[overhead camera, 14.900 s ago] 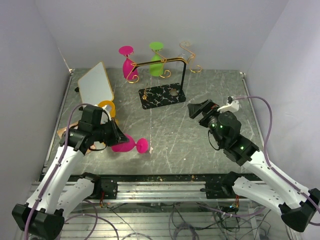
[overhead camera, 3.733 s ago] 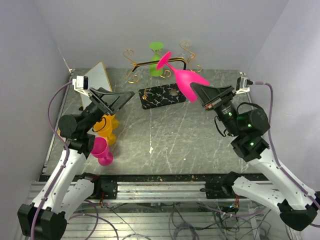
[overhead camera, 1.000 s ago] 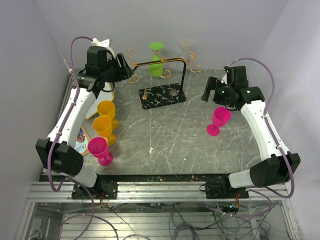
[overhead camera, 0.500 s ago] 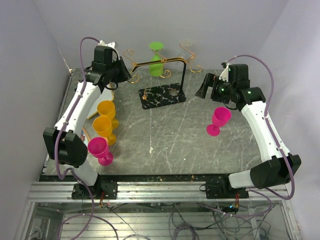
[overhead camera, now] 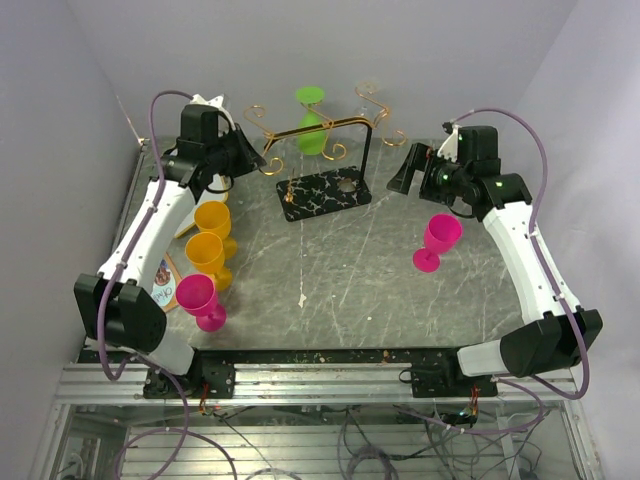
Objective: Take the wine glass off the wine glass rack
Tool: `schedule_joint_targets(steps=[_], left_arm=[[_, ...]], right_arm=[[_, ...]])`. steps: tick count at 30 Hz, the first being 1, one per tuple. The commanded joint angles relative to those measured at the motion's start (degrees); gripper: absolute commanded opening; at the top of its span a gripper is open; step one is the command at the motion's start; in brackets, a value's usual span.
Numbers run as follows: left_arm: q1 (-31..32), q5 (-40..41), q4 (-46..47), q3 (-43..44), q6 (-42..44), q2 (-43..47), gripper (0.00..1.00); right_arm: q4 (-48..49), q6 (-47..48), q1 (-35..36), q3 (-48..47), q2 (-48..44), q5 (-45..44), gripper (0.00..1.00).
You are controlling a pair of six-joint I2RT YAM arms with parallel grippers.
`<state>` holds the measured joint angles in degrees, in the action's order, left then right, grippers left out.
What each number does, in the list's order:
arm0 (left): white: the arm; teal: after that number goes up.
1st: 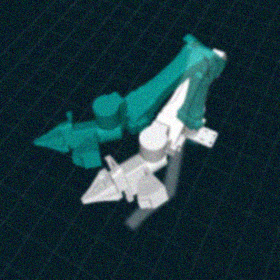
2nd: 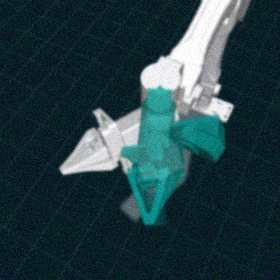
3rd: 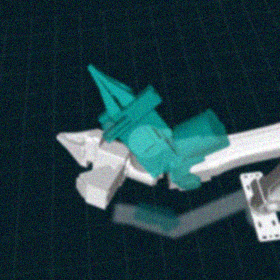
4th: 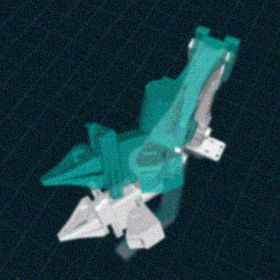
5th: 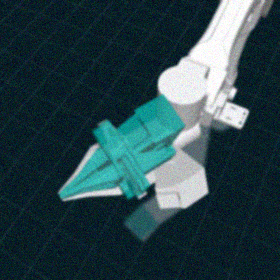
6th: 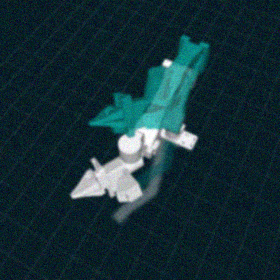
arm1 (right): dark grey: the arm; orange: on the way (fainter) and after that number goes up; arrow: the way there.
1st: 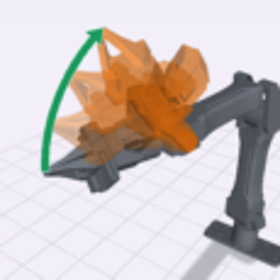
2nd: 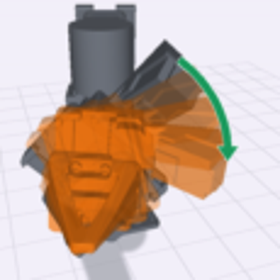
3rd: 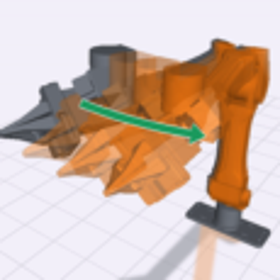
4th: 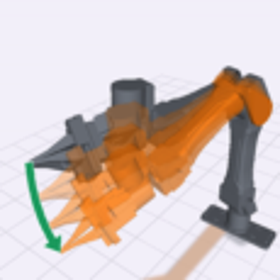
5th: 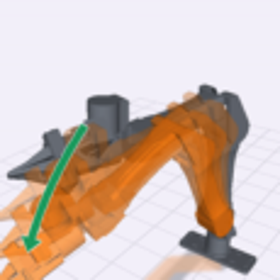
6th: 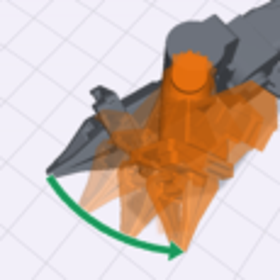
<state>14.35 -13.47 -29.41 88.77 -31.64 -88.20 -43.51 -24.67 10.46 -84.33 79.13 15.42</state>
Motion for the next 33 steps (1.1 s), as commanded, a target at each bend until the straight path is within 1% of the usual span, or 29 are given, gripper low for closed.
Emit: schedule_joint_targets(steps=[1, 6, 13, 20, 29, 33], left_arm=[[1.8, -7.7, 1.4, -2.1, -2.8, 3.9, 0.18], [4.2, -8.8, 3.5, -5.4, -5.2, 6.7, 0.19], [7.3, -10.0, 5.0, -7.4, -8.3, 9.0, 0.19], [10.2, -10.4, 6.7, -8.7, -10.4, 9.7, 0.19], [14.5, -9.6, 9.5, -10.1, -13.5, 10.8, 0.20], [15.9, -9.6, 12.4, -12.5, -15.1, 11.8, 0.20]], right_arm=[[1.8, -1.2, -0.2, -3.1, 0.5, 2.3, 0.97], [3.6, -2.6, -0.1, -4.7, 0.9, 4.0, 0.97], [4.7, -4.2, 0.1, -8.3, 3.7, 6.7, 0.97], [4.8, -4.7, 0.8, -13.2, 7.2, 7.0, 0.97], [3.2, -4.5, 3.3, -22.0, 10.7, 4.1, 0.97], [1.2, -3.6, 6.3, -27.5, 14.4, 2.1, 0.97]])
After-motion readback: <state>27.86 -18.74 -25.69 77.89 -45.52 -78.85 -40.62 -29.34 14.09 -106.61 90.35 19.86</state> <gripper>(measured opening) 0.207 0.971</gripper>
